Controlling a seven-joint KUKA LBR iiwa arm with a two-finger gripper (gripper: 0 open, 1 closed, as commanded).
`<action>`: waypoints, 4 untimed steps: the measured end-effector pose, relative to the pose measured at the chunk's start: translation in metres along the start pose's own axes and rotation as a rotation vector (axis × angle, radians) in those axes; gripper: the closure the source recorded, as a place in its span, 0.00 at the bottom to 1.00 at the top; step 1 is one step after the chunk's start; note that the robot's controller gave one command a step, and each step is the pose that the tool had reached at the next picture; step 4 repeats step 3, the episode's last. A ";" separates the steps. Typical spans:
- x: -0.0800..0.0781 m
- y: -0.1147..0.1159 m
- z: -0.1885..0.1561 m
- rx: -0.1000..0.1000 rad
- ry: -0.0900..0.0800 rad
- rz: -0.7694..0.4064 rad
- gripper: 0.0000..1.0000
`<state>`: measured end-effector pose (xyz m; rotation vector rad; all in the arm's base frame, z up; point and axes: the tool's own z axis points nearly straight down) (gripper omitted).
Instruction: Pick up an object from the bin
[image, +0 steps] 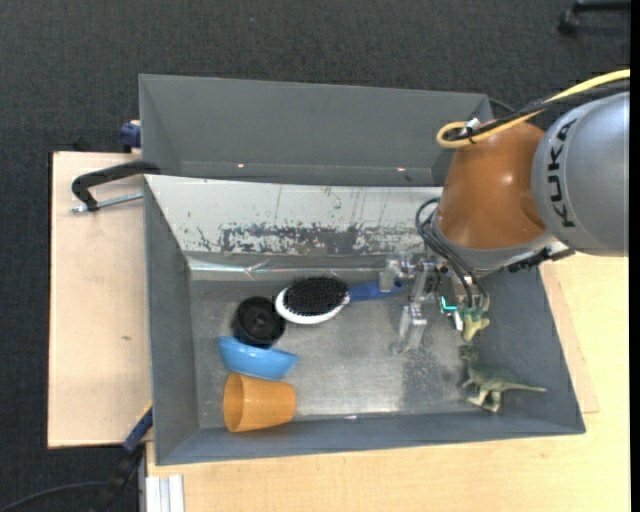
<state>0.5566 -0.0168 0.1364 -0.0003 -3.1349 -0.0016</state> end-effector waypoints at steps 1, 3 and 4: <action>-0.045 0.028 0.052 -0.001 -0.012 -0.052 0.00; -0.015 0.043 -0.137 0.001 -0.020 -0.123 1.00; -0.015 0.043 -0.137 0.001 -0.020 -0.123 1.00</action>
Offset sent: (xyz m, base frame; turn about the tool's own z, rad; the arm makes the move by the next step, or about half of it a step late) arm 0.0430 0.0249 -0.0499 -0.0484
